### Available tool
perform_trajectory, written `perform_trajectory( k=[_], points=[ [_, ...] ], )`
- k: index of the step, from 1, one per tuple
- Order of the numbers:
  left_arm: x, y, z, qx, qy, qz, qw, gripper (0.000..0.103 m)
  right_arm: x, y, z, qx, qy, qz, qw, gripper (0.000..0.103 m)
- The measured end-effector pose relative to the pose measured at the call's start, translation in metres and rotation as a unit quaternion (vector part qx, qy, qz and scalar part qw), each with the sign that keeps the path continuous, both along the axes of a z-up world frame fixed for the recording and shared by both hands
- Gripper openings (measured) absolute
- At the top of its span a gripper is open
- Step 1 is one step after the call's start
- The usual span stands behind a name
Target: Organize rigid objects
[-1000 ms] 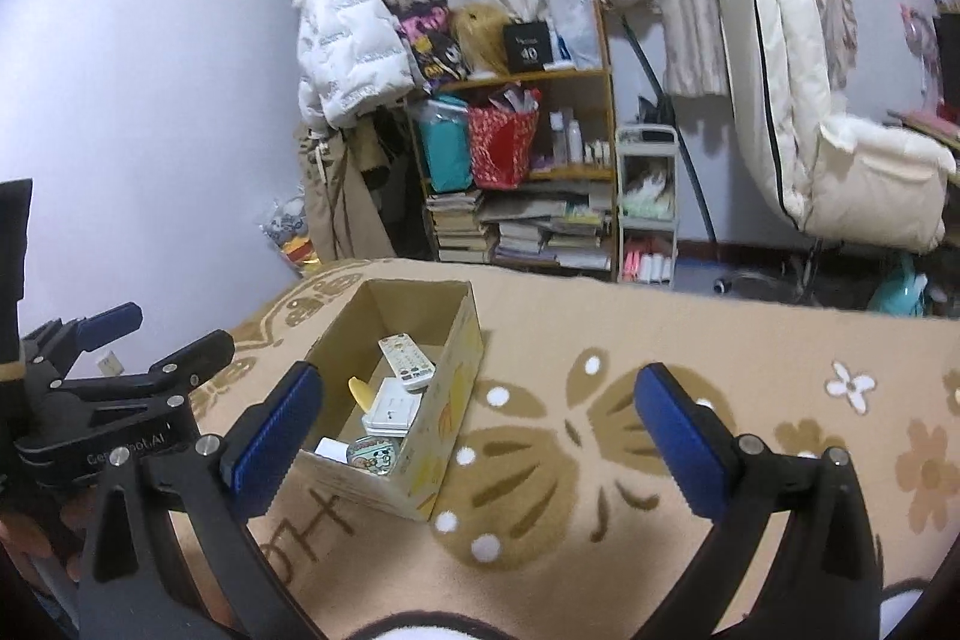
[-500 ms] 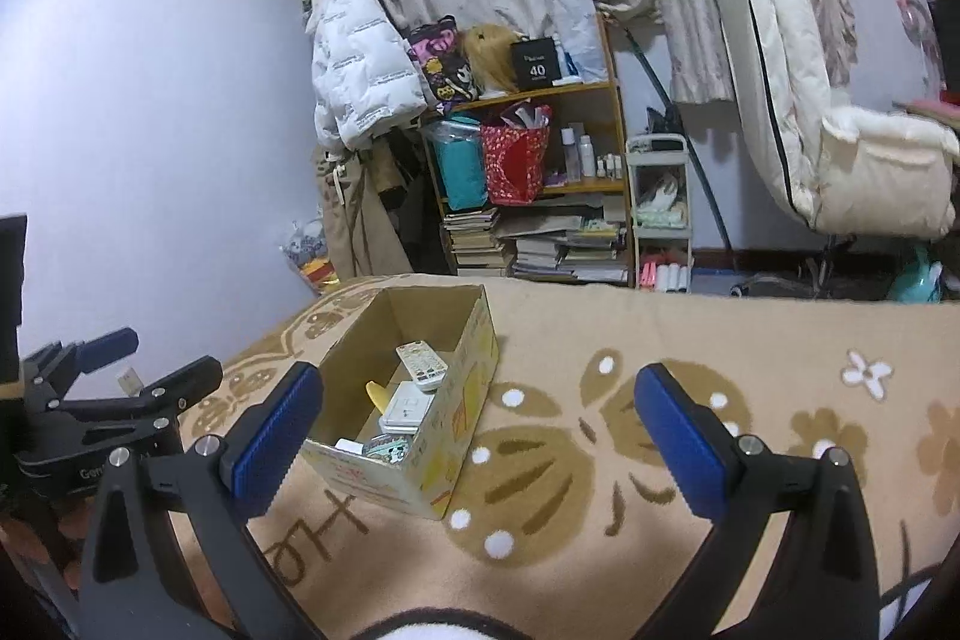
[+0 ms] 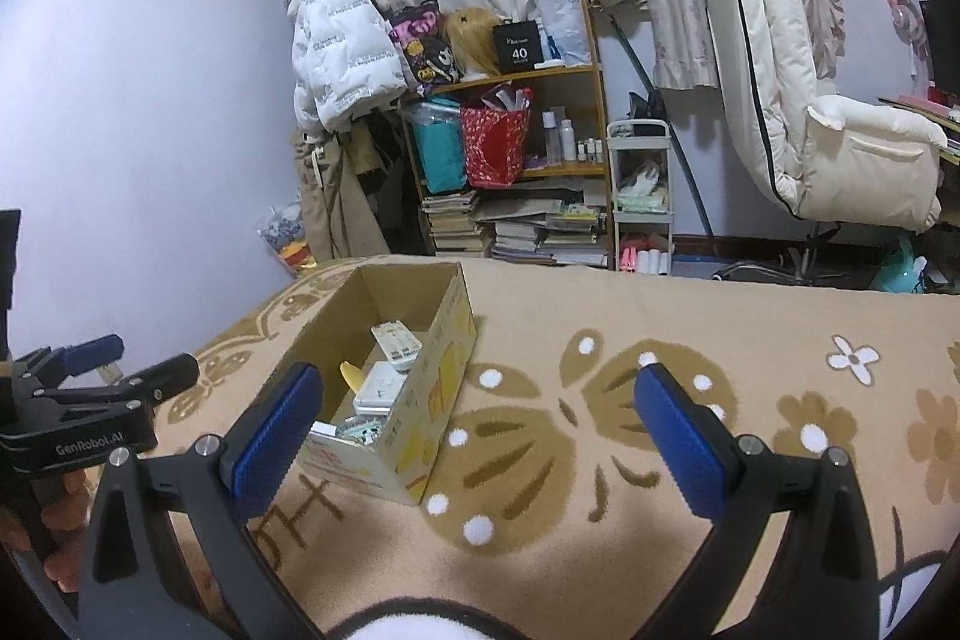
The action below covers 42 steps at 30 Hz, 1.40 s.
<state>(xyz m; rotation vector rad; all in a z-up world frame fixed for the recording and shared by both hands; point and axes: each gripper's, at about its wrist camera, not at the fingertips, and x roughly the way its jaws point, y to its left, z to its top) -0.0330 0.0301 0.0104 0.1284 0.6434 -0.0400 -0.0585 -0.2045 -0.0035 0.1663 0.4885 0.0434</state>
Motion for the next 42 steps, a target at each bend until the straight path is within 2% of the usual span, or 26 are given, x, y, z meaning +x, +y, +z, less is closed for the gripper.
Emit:
perform_trajectory(
  k=[7,20,42],
  points=[
    [-0.001,-0.005,-0.002,0.019,0.000,0.003,0.9998,0.095,0.000,0.003,-0.002,-0.009,0.006,0.002,1.000,0.103],
    [0.002,-0.010,-0.002,0.030,-0.001,-0.001,0.9995,0.095,-0.003,-0.002,-0.002,-0.009,0.005,0.004,1.000,0.103],
    [-0.002,-0.011,-0.003,0.023,-0.003,-0.011,0.9997,0.096,-0.003,-0.009,-0.004,-0.008,0.002,-0.006,1.000,0.103]
  ],
)
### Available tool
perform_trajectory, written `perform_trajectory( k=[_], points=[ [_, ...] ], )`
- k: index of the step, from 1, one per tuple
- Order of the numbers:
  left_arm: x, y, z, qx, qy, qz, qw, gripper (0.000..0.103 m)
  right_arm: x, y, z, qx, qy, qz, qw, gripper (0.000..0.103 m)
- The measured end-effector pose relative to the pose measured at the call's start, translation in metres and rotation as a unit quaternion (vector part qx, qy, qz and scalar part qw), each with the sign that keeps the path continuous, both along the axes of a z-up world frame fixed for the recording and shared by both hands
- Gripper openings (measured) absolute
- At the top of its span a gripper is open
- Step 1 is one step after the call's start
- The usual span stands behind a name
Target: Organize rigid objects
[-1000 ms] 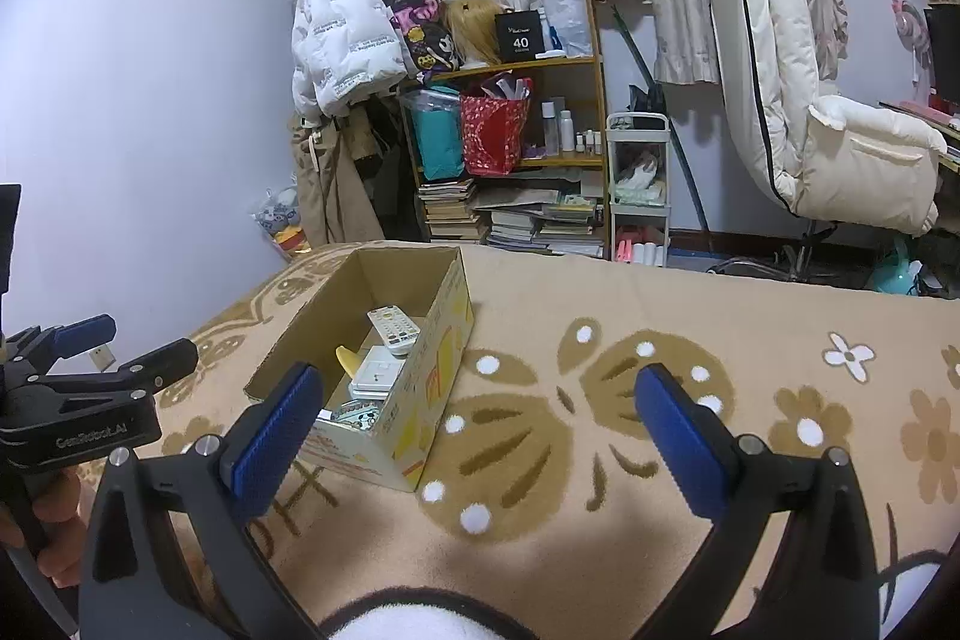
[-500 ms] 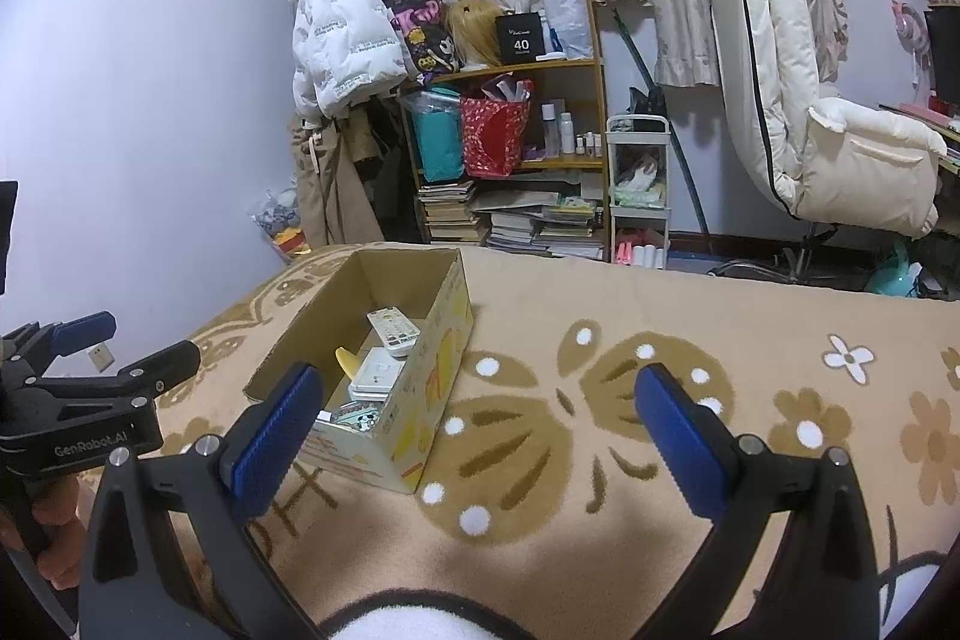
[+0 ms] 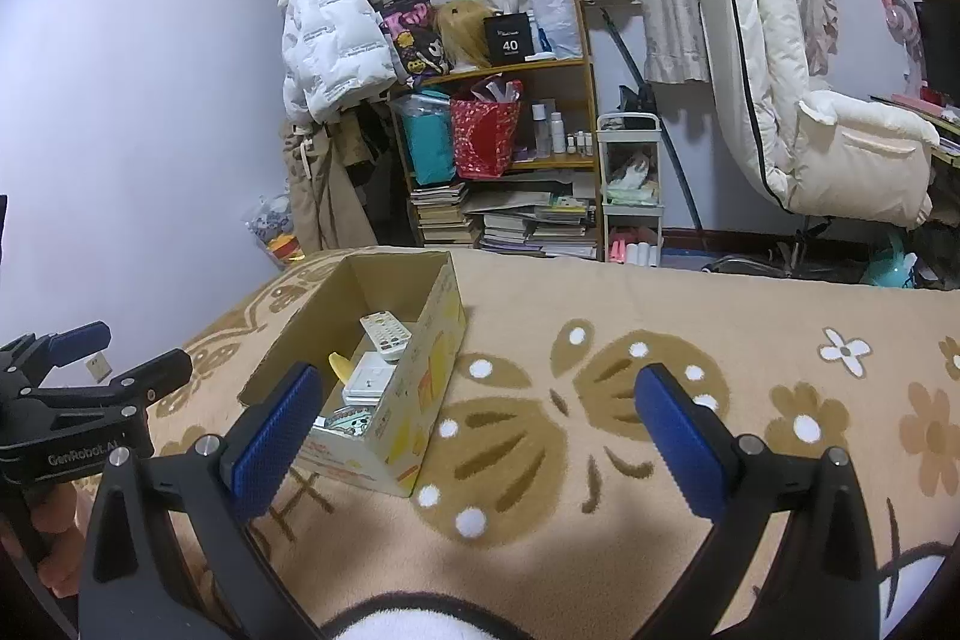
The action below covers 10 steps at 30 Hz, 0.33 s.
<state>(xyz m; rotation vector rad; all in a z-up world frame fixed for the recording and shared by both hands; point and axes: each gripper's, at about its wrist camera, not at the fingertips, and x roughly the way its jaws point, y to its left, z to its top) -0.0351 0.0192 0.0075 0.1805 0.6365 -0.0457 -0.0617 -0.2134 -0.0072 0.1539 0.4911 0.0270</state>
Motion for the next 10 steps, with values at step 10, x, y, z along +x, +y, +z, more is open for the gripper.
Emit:
perform_trajectory(
  k=[10],
  points=[
    [-0.0001,0.0000,-0.0014,0.000,0.003,-0.001,1.0000,0.096,0.0003,-0.0012,-0.0003,0.000,0.000,-0.003,1.000,0.103]
  ],
)
